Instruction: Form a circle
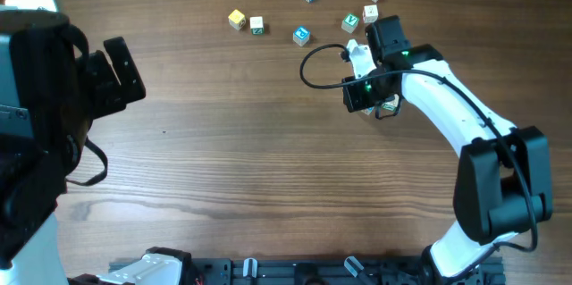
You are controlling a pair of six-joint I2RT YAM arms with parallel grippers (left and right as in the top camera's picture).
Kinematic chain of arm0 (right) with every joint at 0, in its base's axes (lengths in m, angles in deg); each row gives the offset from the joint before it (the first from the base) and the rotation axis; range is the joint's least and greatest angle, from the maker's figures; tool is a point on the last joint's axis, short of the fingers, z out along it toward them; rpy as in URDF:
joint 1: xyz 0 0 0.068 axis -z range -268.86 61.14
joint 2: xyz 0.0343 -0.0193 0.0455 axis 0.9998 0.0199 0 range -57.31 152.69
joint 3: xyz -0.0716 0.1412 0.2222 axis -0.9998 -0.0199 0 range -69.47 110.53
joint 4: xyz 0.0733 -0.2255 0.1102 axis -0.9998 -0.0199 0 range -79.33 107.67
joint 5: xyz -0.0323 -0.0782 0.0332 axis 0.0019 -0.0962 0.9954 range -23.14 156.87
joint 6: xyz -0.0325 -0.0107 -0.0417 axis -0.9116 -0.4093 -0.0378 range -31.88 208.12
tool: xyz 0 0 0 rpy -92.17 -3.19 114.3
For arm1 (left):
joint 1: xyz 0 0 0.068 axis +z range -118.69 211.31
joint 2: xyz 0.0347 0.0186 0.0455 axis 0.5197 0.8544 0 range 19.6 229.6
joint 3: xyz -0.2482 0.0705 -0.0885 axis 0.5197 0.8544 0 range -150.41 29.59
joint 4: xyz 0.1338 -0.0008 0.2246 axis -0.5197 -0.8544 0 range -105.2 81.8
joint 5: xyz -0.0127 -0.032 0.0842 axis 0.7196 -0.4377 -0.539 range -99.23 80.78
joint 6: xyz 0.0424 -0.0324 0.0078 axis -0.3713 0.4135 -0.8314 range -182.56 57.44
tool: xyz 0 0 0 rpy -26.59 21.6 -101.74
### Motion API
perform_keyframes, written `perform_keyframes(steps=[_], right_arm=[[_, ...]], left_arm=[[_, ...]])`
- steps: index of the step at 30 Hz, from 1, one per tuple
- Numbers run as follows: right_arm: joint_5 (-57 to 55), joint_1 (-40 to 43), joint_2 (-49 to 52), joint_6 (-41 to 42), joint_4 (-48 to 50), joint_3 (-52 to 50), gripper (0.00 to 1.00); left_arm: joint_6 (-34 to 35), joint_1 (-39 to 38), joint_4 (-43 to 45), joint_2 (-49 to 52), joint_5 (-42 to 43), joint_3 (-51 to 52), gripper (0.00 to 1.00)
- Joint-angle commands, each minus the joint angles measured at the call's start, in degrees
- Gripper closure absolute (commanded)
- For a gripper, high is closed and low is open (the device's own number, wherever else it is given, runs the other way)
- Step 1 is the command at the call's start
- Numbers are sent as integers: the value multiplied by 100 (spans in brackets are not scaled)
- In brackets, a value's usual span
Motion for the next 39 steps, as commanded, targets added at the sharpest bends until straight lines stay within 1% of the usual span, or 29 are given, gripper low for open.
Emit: perform_keyframes(steps=[1, 7, 9, 14, 17, 20, 26, 28, 34, 39], right_arm=[[-385, -61, 96, 208, 22, 35, 95], [-424, -118, 181, 271, -2, 35, 95], [-431, -243, 214, 129, -2, 35, 95], [-761, -433, 428, 157, 94, 35, 95], [-826, -435, 437, 256, 175, 35, 95], [-1255, -435, 437, 586, 286, 35, 95], [-1493, -435, 437, 621, 282, 35, 95], [-1694, -435, 437, 752, 280, 35, 95], [-1655, -435, 437, 726, 46, 35, 95], [-1698, -435, 437, 730, 57, 35, 95]], left_arm=[[-11, 26, 0, 2, -72, 0, 0], [-11, 26, 0, 2, -72, 0, 0], [-11, 26, 2, 2, -72, 0, 0], [-11, 26, 0, 2, -72, 0, 0], [-11, 26, 2, 2, -72, 0, 0], [-11, 26, 0, 2, -72, 0, 0], [-11, 26, 0, 2, -72, 0, 0], [-11, 26, 0, 2, -72, 0, 0], [-11, 26, 2, 2, -72, 0, 0], [-11, 26, 0, 2, -72, 0, 0]])
